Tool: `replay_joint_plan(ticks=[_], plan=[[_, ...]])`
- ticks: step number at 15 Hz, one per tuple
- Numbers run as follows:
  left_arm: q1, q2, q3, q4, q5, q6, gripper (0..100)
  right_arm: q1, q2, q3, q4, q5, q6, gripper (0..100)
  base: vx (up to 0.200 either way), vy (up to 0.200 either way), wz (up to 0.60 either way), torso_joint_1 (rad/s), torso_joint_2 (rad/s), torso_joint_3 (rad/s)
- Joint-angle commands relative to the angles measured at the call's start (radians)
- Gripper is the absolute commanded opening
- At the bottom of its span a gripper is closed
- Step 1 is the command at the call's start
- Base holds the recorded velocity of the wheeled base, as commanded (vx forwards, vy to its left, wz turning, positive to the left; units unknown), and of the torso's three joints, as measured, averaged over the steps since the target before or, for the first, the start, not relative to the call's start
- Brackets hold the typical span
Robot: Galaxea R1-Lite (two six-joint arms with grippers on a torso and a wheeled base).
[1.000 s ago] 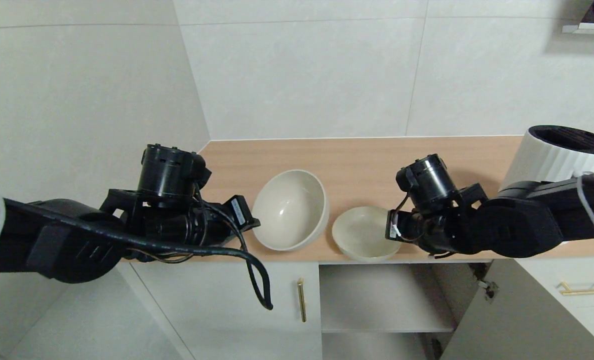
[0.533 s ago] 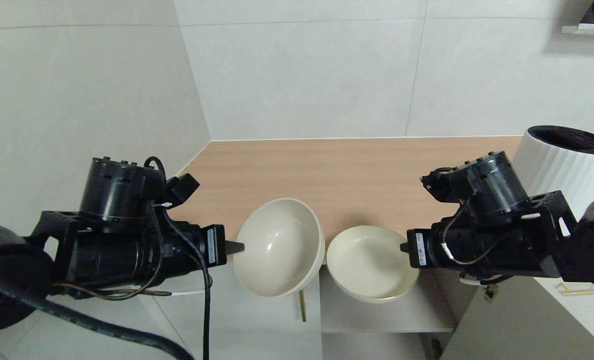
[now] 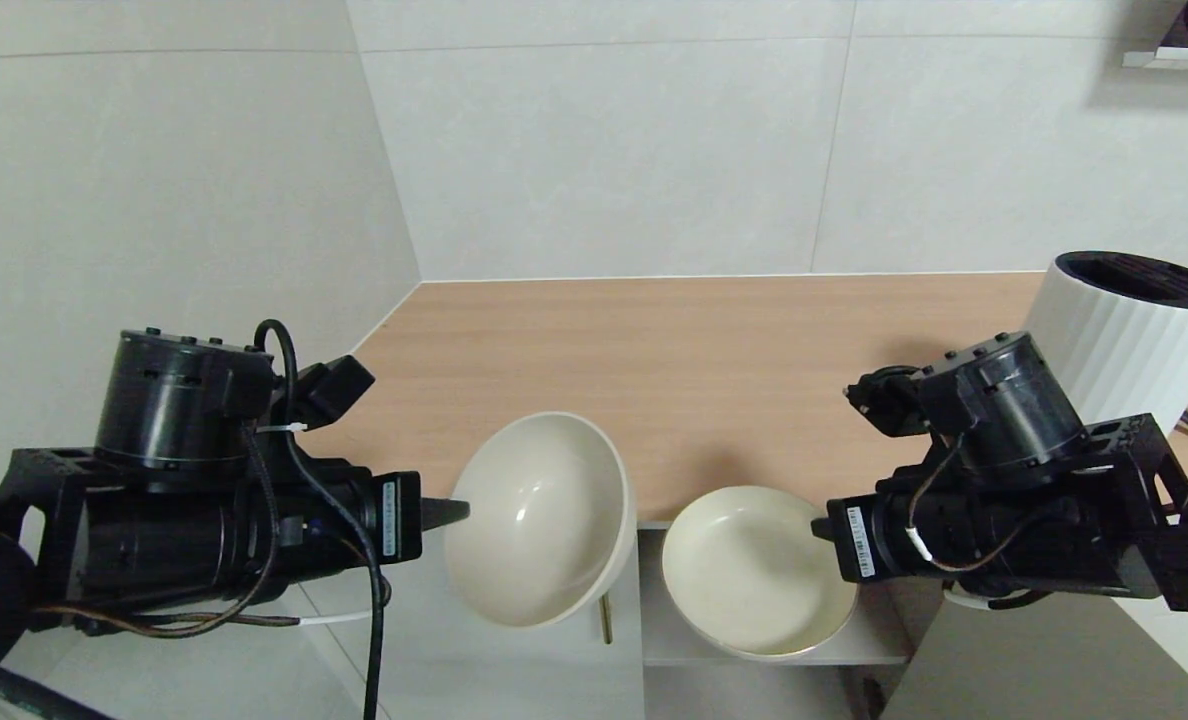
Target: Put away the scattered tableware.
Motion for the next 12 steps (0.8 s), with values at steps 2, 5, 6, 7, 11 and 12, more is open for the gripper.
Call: replay_joint_plan(ticks=[2,5,6,7,11,12], plan=[[0.0,-0.015,0.006,0.001,-0.001,-0.001,0,0.008,0.002,0.009,0.0,0.0,-0.012,0,0.0,0.0,0.0,0.0,0.0,0.0],[0.0,-0.03,0.013,0.0,-0.002,0.004,0,0.01,0.002,0.016,-0.002,0.0,-0.021,0,0.0,0.0,0.0,0.0,0.0,0.0],[0.0,-0.03,0.013,0.0,-0.002,0.009,0,0.01,0.002,0.016,-0.002,0.0,-0.021,0,0.0,0.0,0.0,-0.061,0.11,0.08],[0.0,-0.03,0.018,0.0,-0.002,0.021,0,0.01,0.002,0.018,-0.002,0.0,-0.023,0,0.0,0.0,0.0,-0.129,0.28,0.168],[0.0,-0.039,0.02,0.0,-0.036,0.019,0,0.01,0.007,0.016,-0.002,0.0,-0.023,0,0.0,0.0,0.0,-0.19,0.45,0.255],[0.0,-0.039,0.02,0.0,-0.038,0.019,0,0.01,0.007,0.018,-0.002,0.0,-0.023,0,0.0,0.0,0.0,-0.193,0.48,0.276]])
